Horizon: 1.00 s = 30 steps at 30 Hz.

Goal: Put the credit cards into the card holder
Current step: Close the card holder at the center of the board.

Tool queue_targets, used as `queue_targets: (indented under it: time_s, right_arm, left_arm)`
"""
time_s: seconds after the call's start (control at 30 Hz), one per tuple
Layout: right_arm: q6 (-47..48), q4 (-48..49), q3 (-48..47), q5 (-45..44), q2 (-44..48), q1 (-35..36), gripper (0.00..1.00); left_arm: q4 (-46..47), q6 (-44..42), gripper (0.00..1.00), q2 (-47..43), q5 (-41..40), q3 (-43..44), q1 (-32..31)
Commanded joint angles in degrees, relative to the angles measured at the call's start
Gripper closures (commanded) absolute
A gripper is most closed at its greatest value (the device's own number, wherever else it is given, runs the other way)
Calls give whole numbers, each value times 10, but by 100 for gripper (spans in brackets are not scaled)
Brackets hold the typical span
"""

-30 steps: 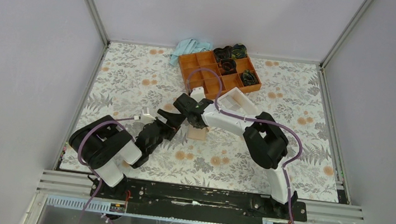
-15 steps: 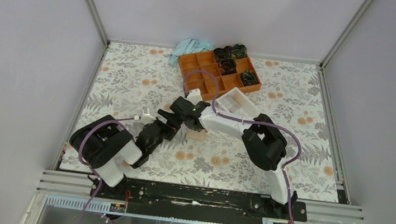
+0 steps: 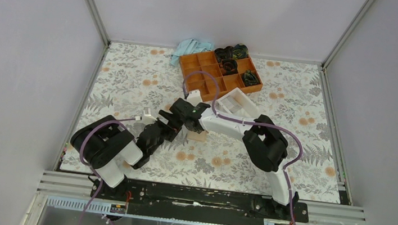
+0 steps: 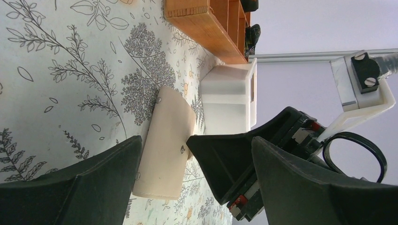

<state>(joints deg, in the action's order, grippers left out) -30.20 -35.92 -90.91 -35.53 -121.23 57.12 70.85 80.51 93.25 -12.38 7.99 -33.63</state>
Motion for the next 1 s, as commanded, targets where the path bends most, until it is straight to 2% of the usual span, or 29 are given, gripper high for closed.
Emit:
queue_targets:
  time_s: [0.0,0.3,0.47,0.67,0.97]
  right_arm:
    - [-7,0,-14,-25,31,9,75]
    - [-7,9,-9,-25,40,14,76]
    - [-6,11,-9,-24,42,16,86]
    - [-6,14,-7,-24,47,18,93]
    - [-6,22,-11,-18,42,24,97]
  left_arm:
    - [46,-2,6,13,9,4,3]
    - [59,0,6,25,13,8,-2]
    - [56,0,6,23,13,10,-2]
    - [56,6,6,22,14,14,-5]
    - [89,18,6,38,11,-4,-5]
